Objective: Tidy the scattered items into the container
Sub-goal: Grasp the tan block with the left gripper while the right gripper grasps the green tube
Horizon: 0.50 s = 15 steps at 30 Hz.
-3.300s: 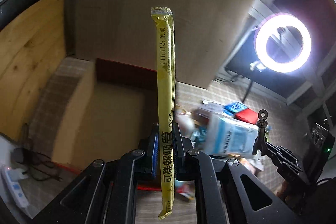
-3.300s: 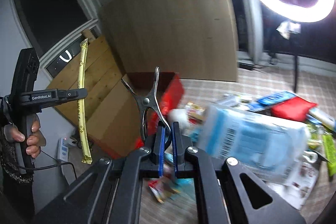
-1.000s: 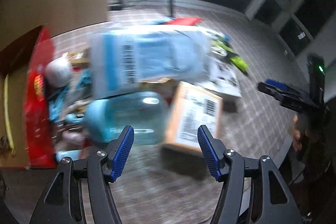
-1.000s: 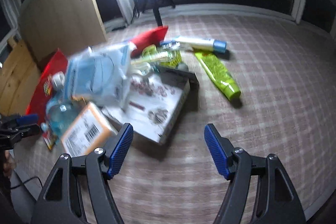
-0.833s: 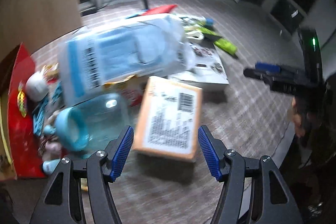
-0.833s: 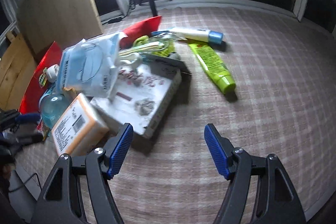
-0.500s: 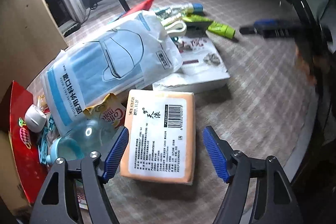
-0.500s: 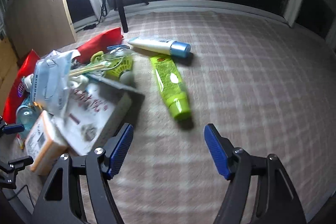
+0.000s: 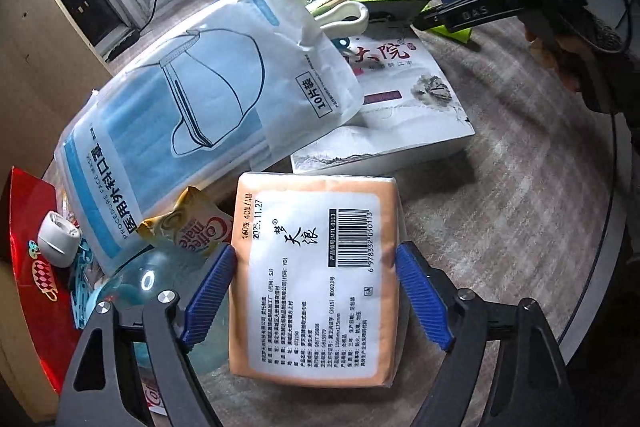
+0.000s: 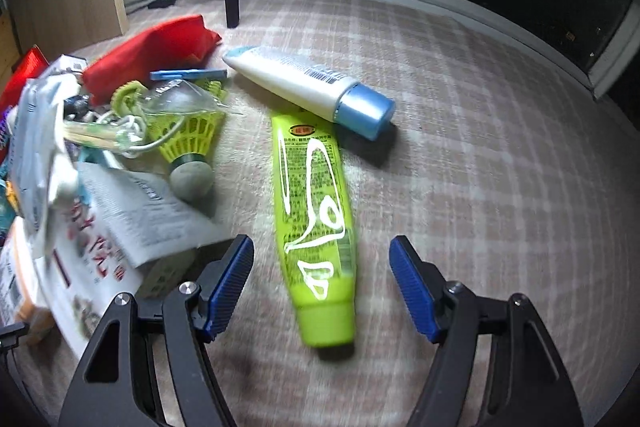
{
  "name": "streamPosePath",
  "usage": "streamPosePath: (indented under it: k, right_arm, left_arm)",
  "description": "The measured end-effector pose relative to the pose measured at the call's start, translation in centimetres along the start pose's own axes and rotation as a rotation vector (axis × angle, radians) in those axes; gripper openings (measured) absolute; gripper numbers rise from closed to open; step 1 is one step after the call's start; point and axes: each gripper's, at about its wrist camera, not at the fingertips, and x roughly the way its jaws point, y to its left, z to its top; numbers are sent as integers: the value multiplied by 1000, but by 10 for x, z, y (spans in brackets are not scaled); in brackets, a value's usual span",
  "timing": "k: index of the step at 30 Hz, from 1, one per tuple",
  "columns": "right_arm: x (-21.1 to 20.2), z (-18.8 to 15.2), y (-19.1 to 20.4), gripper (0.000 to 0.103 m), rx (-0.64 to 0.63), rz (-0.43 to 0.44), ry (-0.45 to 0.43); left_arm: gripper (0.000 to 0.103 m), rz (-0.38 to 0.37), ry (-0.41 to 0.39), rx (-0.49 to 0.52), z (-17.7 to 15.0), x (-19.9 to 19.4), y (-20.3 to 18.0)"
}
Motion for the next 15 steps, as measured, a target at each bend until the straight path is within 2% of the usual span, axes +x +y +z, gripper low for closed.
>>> streamPosePath:
  k: [3, 8, 9, 11, 15]
  right_arm:
    - [10, 4, 0, 69, -2, 3, 10]
    - [14, 5, -6, 68, 37, 46, 10]
    - [13, 4, -6, 65, 32, 44, 10]
    - [10, 3, -6, 43, 31, 50, 8]
    - [5, -2, -8, 42, 53, 69, 12]
  left_arm:
    - [87, -39, 13, -34, -1, 6, 2]
    - [89, -30, -3, -1, -4, 6, -6]
    - [88, -30, -4, 5, -5, 6, -7]
    - [84, -37, -10, 7, -6, 5, -9]
    - [73, -64, -20, -21, -8, -1, -5]
